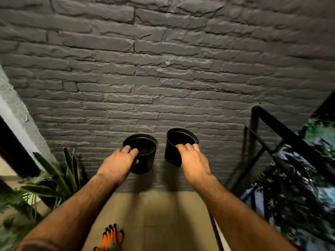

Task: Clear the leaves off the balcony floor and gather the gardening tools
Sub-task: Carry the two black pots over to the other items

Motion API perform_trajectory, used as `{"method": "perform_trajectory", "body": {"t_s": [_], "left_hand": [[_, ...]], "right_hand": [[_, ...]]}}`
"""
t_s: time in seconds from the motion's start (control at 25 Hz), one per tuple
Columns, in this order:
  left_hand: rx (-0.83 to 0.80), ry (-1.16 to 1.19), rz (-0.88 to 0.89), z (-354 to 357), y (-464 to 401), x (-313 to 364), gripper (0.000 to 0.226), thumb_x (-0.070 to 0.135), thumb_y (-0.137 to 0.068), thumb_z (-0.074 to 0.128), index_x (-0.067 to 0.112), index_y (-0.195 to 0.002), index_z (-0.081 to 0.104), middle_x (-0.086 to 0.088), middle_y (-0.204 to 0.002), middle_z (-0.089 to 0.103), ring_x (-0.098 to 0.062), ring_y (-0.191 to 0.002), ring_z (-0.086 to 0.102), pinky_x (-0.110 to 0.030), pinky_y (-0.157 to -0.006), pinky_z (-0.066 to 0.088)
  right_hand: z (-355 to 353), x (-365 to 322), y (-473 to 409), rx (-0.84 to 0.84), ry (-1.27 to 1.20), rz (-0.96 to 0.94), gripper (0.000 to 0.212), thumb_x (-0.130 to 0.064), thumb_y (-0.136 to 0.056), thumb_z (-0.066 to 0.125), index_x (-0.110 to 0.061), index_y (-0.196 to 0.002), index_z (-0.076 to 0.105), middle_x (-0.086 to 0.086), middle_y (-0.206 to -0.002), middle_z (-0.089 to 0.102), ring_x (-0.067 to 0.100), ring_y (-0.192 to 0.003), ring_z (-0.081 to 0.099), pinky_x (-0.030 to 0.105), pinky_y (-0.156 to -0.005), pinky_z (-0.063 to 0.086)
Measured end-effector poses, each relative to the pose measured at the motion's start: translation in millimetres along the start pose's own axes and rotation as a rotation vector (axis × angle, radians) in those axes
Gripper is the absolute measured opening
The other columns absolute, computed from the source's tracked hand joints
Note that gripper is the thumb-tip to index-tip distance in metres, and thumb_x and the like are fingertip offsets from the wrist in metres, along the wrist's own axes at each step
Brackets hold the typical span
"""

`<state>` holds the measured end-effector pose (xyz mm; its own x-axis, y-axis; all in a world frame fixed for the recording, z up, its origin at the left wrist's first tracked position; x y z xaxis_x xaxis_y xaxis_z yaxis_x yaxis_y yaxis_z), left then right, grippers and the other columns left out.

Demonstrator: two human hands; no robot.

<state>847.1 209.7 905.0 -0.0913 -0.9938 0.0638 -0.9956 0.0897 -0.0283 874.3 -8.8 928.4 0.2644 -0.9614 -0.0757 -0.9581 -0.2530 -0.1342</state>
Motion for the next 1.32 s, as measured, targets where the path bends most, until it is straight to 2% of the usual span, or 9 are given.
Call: {"method": "perform_trajectory", "body": {"t_s": [0.4,0.76,0.96,1.16,1.32], "left_hand": [[0.059,-0.014,0.151,-84.8,110.8,95.5,0.027,0.037,-0.104,0.043,0.021,-0.125,0.045,-0.007,-0.126,0.049,-0.031,-0.114,0.053,-0.047,-0.088,0.051],[0.110,-0.035,0.283,-110.1,179.6,210.3,0.028,0.027,-0.100,0.053,0.024,-0.126,0.041,-0.005,-0.123,0.047,-0.031,-0.112,0.052,-0.049,-0.085,0.053],[0.087,-0.029,0.418,-112.6,207.2,265.6,0.031,0.039,-0.102,0.045,0.021,-0.127,0.045,-0.007,-0.126,0.049,-0.031,-0.115,0.052,-0.047,-0.087,0.052],[0.128,-0.006,0.661,-127.0,221.8,317.7,0.033,0.042,-0.100,0.046,0.021,-0.125,0.047,-0.007,-0.126,0.051,-0.030,-0.115,0.053,-0.047,-0.090,0.051],[0.143,-0.003,0.846,-137.9,241.9,357.9,0.033,0.043,-0.100,0.044,0.022,-0.125,0.047,-0.005,-0.126,0.050,-0.029,-0.115,0.052,-0.044,-0.085,0.051]], "right_hand": [[-106.7,34.4,162.0,0.051,0.054,0.129,0.064,-0.004,-0.091,0.055,-0.025,-0.149,0.038,0.004,-0.136,0.051,0.027,-0.127,0.041,0.040,-0.093,0.048],[-155.4,93.2,287.3,0.080,0.086,0.199,0.057,-0.018,-0.094,0.058,-0.024,-0.148,0.040,0.003,-0.134,0.053,0.026,-0.126,0.043,0.039,-0.096,0.048],[-165.7,117.8,352.0,0.098,0.077,0.332,0.055,-0.014,-0.093,0.051,-0.024,-0.147,0.043,0.003,-0.134,0.054,0.027,-0.125,0.043,0.040,-0.095,0.048],[-182.5,134.9,415.5,0.154,0.121,0.568,0.053,-0.011,-0.095,0.049,-0.025,-0.146,0.045,0.001,-0.132,0.056,0.026,-0.124,0.044,0.039,-0.091,0.048],[-191.7,134.4,469.3,0.162,0.141,0.747,0.052,-0.013,-0.094,0.051,-0.026,-0.144,0.047,0.000,-0.130,0.057,0.025,-0.122,0.044,0.039,-0.089,0.048]]}}
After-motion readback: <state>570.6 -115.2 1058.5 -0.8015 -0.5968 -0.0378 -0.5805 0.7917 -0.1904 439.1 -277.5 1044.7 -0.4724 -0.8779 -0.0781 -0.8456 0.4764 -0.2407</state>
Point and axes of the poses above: each hand's wrist, its own y-axis away from the middle knuckle, its own z-axis out of the palm, x = y × z, the point moved 7 cm from there along -y, towards the middle knuckle
